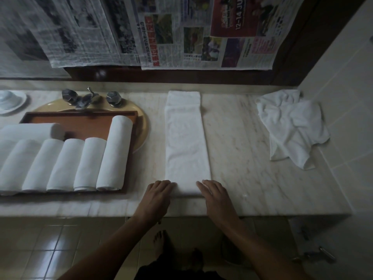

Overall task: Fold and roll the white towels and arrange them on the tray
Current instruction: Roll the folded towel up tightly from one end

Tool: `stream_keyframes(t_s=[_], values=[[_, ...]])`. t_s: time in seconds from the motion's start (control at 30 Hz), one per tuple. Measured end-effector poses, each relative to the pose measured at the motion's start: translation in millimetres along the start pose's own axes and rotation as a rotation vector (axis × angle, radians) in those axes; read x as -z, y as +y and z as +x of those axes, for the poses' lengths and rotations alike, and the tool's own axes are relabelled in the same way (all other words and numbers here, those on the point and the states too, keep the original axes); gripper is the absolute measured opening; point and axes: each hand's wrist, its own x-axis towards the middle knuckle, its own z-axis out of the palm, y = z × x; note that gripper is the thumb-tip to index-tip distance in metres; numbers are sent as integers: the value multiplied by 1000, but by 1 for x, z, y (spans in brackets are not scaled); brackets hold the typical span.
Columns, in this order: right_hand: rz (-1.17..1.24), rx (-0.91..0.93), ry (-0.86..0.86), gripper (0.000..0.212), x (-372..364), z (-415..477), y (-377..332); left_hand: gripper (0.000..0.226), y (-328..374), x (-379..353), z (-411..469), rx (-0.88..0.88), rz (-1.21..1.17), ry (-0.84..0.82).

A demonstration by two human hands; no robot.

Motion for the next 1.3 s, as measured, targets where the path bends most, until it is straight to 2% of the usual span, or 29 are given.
stream_keyframes(t_s=[0.2,0.33,0.43,0.53,0.63,0.73,0.87,0.93,1.03,1.1,1.17,1.23,1.3], values=[[289,-148,-135,45,26,-1,9,33,-2,19,-8,136,-211,-57],[466,-246,-198,37,36,-4,14,24,-1,26,-16,305,-394,-65],[588,-386,-190,34,39,-5,15,21,-3,28,-15,397,-521,-61],[628,-444,-149,24,39,-1,11,18,-5,29,-11,443,-582,-82],[603,-457,-75,18,36,4,7,15,-6,29,-8,486,-611,-55],[489,-371,65,17,26,9,6,9,-6,29,-5,516,-627,-42],[249,-133,212,37,14,8,-7,8,-5,27,0,522,-576,-28],[122,-26,237,45,8,2,-15,9,-5,25,3,537,-564,-26],[-10,9,195,45,-3,-7,-22,7,-1,23,7,584,-561,14],[-48,9,134,54,-10,-11,-23,17,5,18,4,546,-392,143],[-75,11,64,60,-13,-12,-22,32,15,9,-3,369,-128,216],[-80,6,9,67,-14,-10,-20,49,28,-6,-8,141,40,148],[-84,0,-45,74,-11,-4,-20,76,34,-20,-9,12,143,31]])
